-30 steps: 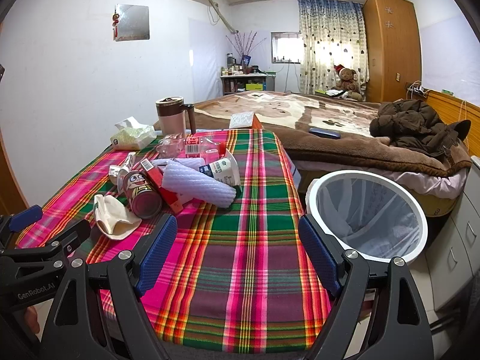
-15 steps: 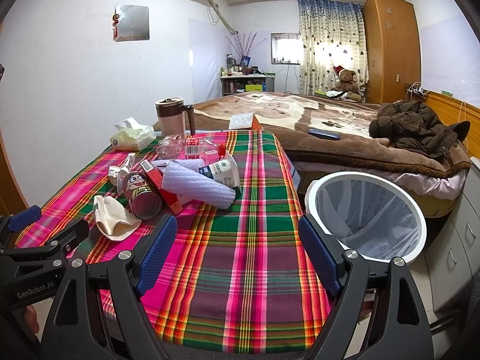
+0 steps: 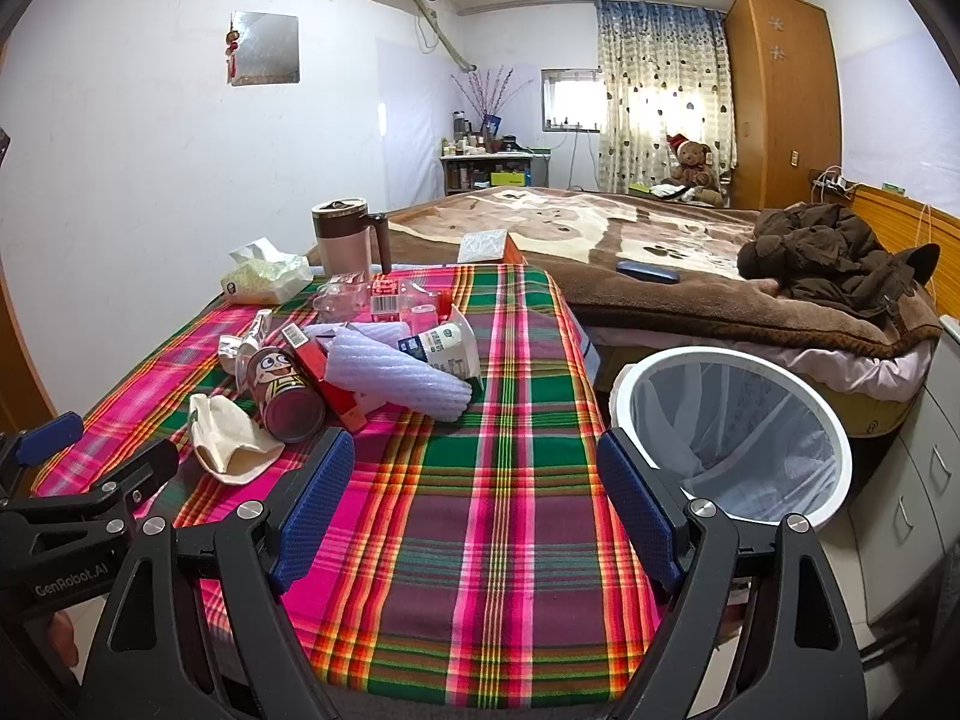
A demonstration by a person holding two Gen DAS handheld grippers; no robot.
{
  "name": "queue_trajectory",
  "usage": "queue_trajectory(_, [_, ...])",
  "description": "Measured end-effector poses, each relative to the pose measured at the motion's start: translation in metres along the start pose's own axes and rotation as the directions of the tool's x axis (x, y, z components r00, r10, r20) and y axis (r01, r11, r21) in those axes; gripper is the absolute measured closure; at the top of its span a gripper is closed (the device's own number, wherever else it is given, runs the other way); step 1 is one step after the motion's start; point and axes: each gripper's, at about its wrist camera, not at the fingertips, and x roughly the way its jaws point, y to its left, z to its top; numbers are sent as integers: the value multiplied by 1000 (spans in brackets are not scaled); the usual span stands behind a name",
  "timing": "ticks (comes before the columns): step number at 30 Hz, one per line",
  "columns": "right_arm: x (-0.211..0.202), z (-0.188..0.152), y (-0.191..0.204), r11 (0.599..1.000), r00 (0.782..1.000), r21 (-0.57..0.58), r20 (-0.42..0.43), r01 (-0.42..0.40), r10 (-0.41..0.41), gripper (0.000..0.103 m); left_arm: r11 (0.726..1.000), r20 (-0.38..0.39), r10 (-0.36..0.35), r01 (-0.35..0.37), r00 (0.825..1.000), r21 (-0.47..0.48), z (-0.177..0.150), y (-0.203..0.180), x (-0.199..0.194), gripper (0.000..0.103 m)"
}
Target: Collect trash
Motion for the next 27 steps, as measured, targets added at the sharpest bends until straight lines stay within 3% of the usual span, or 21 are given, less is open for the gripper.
queue_trajectory(27, [0,1,0,1000,1000,-3,3,2,-2,18,1000,-2,6,-6,1000,-5,1,2,1,0])
